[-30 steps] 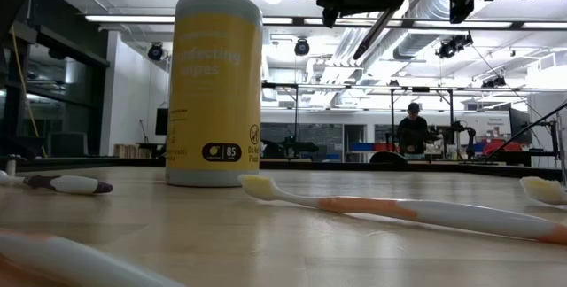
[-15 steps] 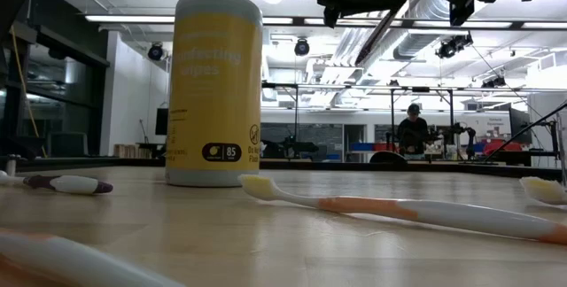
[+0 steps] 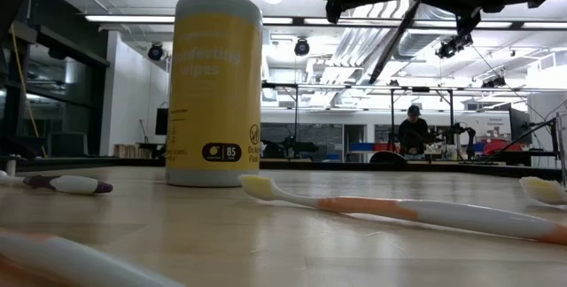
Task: Pick & Place toothbrushing station
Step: Put the top purple toothbrush in the bottom section of the transparent organizer, then put the purple toothbrush in the bottom section of the transparent organizer
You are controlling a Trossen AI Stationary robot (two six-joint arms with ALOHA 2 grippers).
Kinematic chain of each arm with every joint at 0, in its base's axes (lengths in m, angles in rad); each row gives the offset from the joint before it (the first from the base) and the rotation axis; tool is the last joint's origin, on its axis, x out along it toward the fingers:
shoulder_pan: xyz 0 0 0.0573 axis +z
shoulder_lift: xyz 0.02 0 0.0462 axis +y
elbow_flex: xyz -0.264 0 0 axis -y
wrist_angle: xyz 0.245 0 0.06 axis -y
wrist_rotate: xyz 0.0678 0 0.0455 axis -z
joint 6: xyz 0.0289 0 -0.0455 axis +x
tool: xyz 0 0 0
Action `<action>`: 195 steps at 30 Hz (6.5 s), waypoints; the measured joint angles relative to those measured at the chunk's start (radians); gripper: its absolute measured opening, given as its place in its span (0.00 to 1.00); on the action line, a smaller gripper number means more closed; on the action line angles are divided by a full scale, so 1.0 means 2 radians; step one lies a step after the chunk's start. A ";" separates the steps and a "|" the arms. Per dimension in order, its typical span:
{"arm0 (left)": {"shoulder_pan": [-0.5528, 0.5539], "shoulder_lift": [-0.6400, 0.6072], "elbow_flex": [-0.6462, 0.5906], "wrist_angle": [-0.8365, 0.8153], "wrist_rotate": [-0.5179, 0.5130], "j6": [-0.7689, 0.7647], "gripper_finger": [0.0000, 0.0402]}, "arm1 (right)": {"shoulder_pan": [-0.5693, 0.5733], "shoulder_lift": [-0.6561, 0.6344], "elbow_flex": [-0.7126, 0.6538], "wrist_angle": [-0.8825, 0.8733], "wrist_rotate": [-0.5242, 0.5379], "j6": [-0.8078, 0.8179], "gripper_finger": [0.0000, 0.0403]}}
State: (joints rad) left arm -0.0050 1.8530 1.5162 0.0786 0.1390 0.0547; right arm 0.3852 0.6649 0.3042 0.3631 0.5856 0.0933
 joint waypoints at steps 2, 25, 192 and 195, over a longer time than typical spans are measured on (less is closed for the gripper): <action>0.001 0.000 0.000 -0.003 -0.003 -0.001 0.17 | 0.014 -0.025 0.000 -0.023 0.000 0.011 0.02; -0.014 0.000 0.000 -0.006 -0.005 -0.024 0.17 | 0.273 -0.084 0.120 -0.323 0.075 0.104 0.02; -0.151 -0.253 -0.127 -0.244 -0.117 -0.136 0.06 | 0.117 0.125 0.165 -0.221 -0.035 0.133 0.13; -0.177 -0.287 -0.179 -0.231 -0.148 -0.165 0.06 | 0.104 0.125 0.165 -0.222 -0.035 0.129 0.13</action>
State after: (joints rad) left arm -0.3598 1.2797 1.1587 -0.3842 -0.1566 -0.2751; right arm 0.5932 0.9142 0.6350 -0.0817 0.5163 0.3522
